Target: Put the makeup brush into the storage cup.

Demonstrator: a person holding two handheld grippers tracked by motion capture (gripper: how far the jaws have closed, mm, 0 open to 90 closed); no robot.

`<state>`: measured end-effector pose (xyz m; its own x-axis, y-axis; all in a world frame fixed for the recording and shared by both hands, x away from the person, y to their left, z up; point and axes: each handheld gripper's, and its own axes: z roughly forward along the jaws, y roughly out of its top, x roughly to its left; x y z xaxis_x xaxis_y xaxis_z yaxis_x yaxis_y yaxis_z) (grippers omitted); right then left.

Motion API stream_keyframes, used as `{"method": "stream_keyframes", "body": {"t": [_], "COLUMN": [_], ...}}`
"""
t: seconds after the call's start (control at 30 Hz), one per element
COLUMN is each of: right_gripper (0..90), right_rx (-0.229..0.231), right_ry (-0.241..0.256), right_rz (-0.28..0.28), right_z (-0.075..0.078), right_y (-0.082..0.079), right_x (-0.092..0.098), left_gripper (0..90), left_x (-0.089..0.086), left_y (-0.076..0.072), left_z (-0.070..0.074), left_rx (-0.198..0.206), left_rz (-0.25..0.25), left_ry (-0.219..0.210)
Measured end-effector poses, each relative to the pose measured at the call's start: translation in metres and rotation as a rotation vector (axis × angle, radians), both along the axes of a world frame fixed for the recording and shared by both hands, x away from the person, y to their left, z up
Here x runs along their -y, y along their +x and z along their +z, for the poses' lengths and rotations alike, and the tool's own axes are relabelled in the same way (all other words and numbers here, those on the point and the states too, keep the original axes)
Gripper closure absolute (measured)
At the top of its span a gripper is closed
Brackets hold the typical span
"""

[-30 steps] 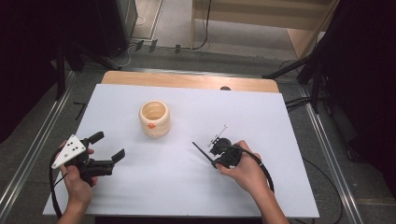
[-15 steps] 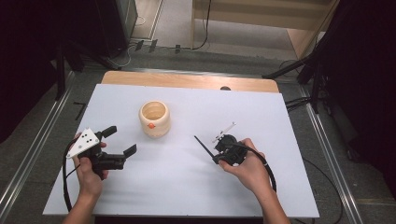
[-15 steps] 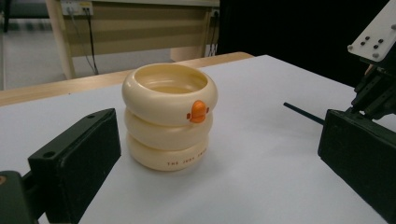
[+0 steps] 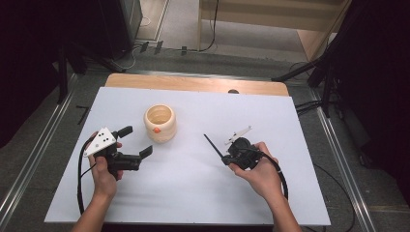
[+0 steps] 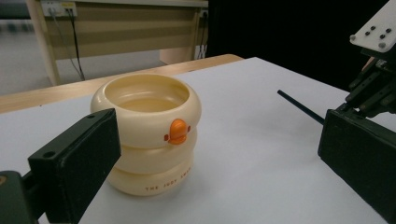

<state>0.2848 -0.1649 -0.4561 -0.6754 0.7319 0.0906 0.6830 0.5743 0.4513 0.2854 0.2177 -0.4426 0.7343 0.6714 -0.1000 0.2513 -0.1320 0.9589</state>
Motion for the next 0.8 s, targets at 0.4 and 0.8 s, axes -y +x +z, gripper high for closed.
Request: {"method": "stream_keyframes", "body": {"t": [0.4, 0.8], "right_gripper": [84.9, 84.8], "right_rx": [0.075, 0.158], "right_ry": [0.01, 0.022], "right_rz": [-0.012, -0.015], "right_z": [0.002, 0.003], "right_y": [-0.002, -0.006], "right_x": [0.001, 0.001], "left_gripper": [0.0, 0.9], "left_x": [0.012, 0.028], "left_y": [0.01, 0.017], "left_z": [0.002, 0.0], "left_rx": [0.002, -0.036], "left_rz": [-0.026, -0.139], "left_ry": [-0.004, -0.002]}}
